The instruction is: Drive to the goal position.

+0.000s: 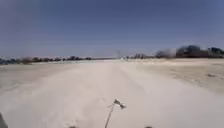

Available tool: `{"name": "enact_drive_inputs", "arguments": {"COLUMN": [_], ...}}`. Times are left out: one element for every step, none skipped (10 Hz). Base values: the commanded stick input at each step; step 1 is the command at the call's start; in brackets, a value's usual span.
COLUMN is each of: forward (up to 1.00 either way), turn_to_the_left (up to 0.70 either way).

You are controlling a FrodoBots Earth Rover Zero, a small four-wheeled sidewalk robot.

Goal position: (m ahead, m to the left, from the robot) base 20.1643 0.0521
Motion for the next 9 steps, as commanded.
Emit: {"name": "enact_drive_inputs", "arguments": {"forward": [0.70,0.70,0.70,0.70,0.70,0.70,0.70,0.70,0.70], "turn_to_the_left": [0.00,0.00,0.00,0.00,0.00,0.00,0.00,0.00,0.00]}}
